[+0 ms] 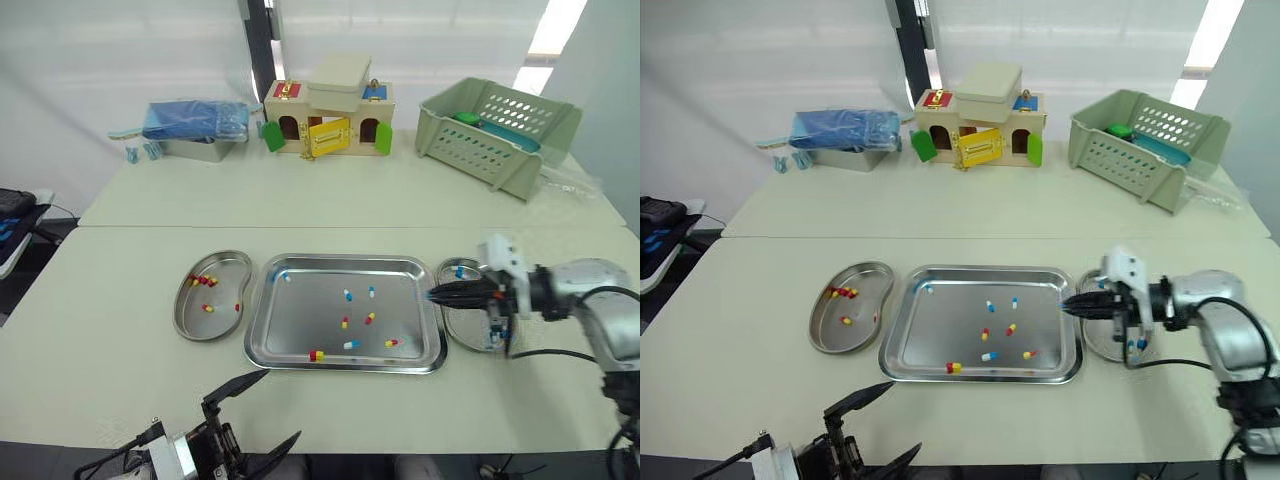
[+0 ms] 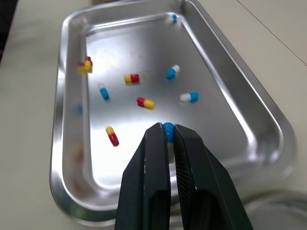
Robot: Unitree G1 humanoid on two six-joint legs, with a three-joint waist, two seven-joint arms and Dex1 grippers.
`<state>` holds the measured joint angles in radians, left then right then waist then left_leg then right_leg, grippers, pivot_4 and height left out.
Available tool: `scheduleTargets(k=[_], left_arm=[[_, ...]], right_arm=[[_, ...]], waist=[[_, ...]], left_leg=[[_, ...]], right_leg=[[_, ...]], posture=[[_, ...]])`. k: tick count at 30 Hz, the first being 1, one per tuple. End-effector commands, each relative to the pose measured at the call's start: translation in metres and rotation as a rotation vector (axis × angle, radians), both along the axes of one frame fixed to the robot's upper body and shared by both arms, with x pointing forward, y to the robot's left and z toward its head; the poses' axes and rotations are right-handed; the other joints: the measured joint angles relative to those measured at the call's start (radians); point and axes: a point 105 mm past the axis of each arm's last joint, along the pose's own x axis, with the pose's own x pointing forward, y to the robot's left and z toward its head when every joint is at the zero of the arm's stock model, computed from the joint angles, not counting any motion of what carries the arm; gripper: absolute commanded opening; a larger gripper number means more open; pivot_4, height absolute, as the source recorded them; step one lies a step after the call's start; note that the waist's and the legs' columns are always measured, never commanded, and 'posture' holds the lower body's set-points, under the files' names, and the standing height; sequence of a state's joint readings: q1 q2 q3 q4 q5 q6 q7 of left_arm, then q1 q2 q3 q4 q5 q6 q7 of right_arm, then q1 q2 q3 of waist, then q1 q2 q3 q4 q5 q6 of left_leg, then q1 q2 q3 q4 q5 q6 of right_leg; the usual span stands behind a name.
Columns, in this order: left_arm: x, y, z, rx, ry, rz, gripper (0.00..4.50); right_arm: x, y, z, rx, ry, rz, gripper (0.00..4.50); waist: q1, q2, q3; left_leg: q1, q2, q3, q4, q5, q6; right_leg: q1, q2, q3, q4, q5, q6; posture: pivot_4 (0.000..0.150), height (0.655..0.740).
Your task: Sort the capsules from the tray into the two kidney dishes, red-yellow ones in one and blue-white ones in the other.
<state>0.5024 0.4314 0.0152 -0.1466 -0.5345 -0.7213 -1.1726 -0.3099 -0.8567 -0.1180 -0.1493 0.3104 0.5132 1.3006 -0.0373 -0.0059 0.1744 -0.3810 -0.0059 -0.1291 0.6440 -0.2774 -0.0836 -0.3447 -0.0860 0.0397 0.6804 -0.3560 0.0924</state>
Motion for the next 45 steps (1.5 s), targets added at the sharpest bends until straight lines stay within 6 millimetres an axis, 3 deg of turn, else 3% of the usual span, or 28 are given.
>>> scheduleTargets(k=[1,2,8,15,17,18,23,27,32,41,45], left_arm=[[0.0,0.0,0.0,-0.01,0.003,-0.027,4.5],[0.0,0.0,0.0,-0.01,0.005,-0.031,4.5],[0.003,0.003,0.001,-0.005,0.002,-0.033,4.5],[0.001,0.009,0.003,-0.001,0.009,-0.003,4.5],[0.002,0.013,0.004,-0.002,0.012,0.035,4.5],[0.001,0.015,0.004,-0.002,0.015,0.059,4.5],[-0.007,0.032,0.002,0.01,0.053,0.188,4.5],[-0.021,0.043,-0.001,0.04,0.086,0.25,4.5],[-0.028,0.052,0.0,0.06,0.098,0.298,4.5],[-0.029,0.053,0.0,0.057,0.091,0.324,4.5],[-0.026,0.052,0.001,0.031,0.082,0.353,4.5]], right_arm=[[-0.002,-0.021,0.0,-0.012,-0.005,-0.095,0.02],[-0.002,-0.024,-0.003,-0.015,0.004,-0.115,0.02],[-0.002,-0.034,-0.018,-0.055,0.025,-0.159,1.6],[-0.005,-0.043,-0.011,-0.035,0.018,-0.168,3.51],[-0.006,-0.055,-0.003,-0.024,0.009,-0.202,4.31],[-0.007,-0.064,0.0,-0.01,0.008,-0.228,4.46],[-0.009,-0.116,0.017,0.026,-0.008,-0.385,4.46],[-0.011,-0.156,0.012,-0.011,-0.009,-0.492,4.46],[-0.011,-0.182,0.003,-0.03,0.004,-0.56,4.46],[-0.001,-0.177,0.003,-0.078,0.0,-0.488,4.46],[0.006,-0.14,0.018,-0.094,-0.039,-0.324,4.46]], waist=[[0.0,0.0,0.0],[-0.001,0.0,0.0],[-0.002,0.0,0.0],[0.002,-0.001,0.0],[0.003,-0.001,0.001],[0.004,-0.001,0.001],[0.005,-0.002,0.001],[0.003,-0.003,0.002],[0.0,-0.001,0.002],[-0.003,0.0,0.002],[-0.006,0.001,0.002]], left_leg=[[0.0,0.0,0.0,0.0,0.0,0.0],[0.001,0.0,0.0,0.0,0.0,0.0],[0.001,0.0,0.0,0.0,0.0,0.0],[0.001,0.0,0.0,0.0,0.0,0.0],[0.001,0.0,0.001,0.001,0.0,0.0],[0.001,0.0,0.001,0.001,0.0,0.0],[0.001,0.0,0.001,0.001,-0.001,0.002],[0.002,0.001,0.002,0.0,-0.001,0.002],[0.003,0.001,0.005,0.0,-0.001,0.003],[0.004,0.001,0.005,0.0,-0.001,0.003],[0.003,0.001,0.005,0.0,-0.002,0.003]], right_leg=[[0.001,0.0,0.0,0.0,0.0,0.0],[0.001,0.0,0.0,0.0,0.0,0.0],[0.002,0.0,0.0,0.0,0.0,0.0],[0.002,0.0,0.0,-0.001,0.0,0.0],[0.002,0.0,0.0,-0.001,0.0,0.0],[0.002,0.0,0.0,-0.001,0.0,0.0],[0.003,0.0,0.0,-0.002,0.0,0.0],[0.004,0.0,0.0,-0.002,0.0,0.0],[0.004,0.0,0.002,-0.002,0.0,0.0],[0.004,0.0,0.003,-0.002,0.0,0.0],[0.004,0.0,0.003,-0.002,0.0,0.0]], posture=[[0.15,0.74],[0.15,0.74],[0.15,0.74],[0.15,0.74],[0.15,0.74],[0.15,0.74],[0.15,0.74],[0.15,0.74],[0.15,0.74],[0.15,0.74],[0.15,0.74]])
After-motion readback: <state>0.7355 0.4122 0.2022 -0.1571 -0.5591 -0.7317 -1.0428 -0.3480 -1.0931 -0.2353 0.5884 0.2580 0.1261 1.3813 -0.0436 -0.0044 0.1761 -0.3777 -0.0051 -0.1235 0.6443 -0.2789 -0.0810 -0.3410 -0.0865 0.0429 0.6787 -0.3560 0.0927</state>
